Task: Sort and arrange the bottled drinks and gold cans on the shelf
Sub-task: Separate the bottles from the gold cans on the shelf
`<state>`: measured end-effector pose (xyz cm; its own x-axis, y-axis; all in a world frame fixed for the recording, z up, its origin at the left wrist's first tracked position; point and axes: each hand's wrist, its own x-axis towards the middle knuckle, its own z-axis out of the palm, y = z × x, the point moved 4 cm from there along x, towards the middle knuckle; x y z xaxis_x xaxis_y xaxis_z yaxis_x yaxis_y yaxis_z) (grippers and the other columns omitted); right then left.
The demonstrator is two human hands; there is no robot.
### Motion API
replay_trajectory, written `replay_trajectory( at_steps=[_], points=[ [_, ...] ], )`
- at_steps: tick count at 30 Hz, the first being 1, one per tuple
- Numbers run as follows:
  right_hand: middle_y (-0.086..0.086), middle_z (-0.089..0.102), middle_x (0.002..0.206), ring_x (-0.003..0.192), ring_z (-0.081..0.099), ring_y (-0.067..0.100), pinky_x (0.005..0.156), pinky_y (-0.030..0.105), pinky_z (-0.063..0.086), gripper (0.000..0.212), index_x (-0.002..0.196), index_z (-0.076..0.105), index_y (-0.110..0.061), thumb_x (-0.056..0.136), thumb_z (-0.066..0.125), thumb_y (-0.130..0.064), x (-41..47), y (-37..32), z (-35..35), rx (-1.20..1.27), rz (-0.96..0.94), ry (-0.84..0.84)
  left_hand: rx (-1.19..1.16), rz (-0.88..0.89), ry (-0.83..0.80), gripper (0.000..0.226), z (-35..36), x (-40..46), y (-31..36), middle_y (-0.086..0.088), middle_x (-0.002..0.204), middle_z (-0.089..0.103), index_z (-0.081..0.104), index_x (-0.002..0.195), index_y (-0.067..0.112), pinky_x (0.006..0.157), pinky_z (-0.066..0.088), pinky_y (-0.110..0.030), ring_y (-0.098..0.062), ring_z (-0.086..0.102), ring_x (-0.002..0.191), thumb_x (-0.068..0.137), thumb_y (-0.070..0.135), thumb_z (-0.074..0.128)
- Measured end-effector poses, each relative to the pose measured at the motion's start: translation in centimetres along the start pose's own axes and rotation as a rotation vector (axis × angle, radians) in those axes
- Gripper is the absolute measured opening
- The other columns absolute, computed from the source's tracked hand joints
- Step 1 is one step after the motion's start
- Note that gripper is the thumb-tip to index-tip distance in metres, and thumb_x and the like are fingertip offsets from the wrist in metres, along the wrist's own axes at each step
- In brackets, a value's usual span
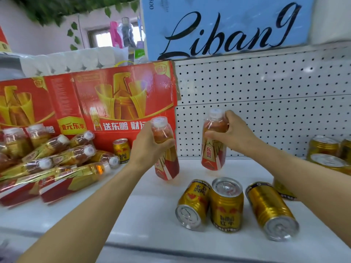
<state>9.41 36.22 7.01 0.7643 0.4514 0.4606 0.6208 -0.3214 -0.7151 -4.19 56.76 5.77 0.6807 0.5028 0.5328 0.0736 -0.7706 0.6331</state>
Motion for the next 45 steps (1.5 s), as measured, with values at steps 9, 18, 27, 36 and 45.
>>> replay_trajectory(
  at_steps=[9,18,27,36,45],
  points=[
    [-0.009,0.061,0.107,0.093,0.058,-0.001,0.07,0.013,0.045,0.056,0.116,0.049,-0.016,0.074,0.08,-0.037,-5.2,-7.7,-2.2,0.137,-0.245,0.024,-0.038,0.026,0.138,0.052,-7.0,-7.3,4.3,0.016,0.096,0.059,0.045,0.111,0.025,0.074,0.051,-0.026,-0.001,0.059,0.086,0.076,0.039,0.08],
    [-0.011,0.064,0.102,0.09,0.06,0.001,0.077,0.024,0.049,0.06,0.116,0.054,-0.02,0.067,0.078,-0.046,-10.2,-13.5,1.1,0.207,-0.363,-0.016,-0.03,-0.042,0.267,0.053,-13.5,-14.2,3.7,0.012,0.1,0.064,0.049,0.113,0.026,0.074,0.052,-0.025,-0.006,0.063,0.09,0.074,0.043,0.08],
    [-0.014,0.067,0.092,0.081,0.064,-0.002,0.069,0.021,0.051,0.045,0.104,0.058,-0.024,0.069,0.082,-0.038,-11.6,-20.4,11.3,0.289,-0.417,-0.158,0.087,-0.081,0.284,0.043,-23.4,-16.1,-3.7,0.019,0.084,0.057,0.044,0.099,0.025,0.056,0.04,-0.011,0.003,0.056,0.071,0.077,0.043,0.077],
    [-0.012,0.066,0.095,0.087,0.065,0.004,0.08,0.035,0.056,0.055,0.113,0.056,-0.025,0.069,0.078,-0.047,-10.5,-27.0,24.7,0.292,-0.369,-0.235,0.18,-0.047,0.188,0.044,-32.7,-11.5,-15.6,0.013,0.086,0.061,0.044,0.098,0.024,0.057,0.041,-0.01,0.006,0.058,0.068,0.077,0.042,0.078],
    [-0.01,0.067,0.101,0.091,0.065,0.004,0.078,0.028,0.053,0.052,0.115,0.054,-0.026,0.072,0.08,-0.038,-8.5,-27.3,31.3,0.231,-0.23,-0.308,0.174,-0.016,0.086,0.051,-32.7,-5.7,-23.6,0.013,0.094,0.062,0.045,0.105,0.027,0.074,0.051,-0.031,-0.011,0.062,0.087,0.073,0.049,0.079]
  ],
)
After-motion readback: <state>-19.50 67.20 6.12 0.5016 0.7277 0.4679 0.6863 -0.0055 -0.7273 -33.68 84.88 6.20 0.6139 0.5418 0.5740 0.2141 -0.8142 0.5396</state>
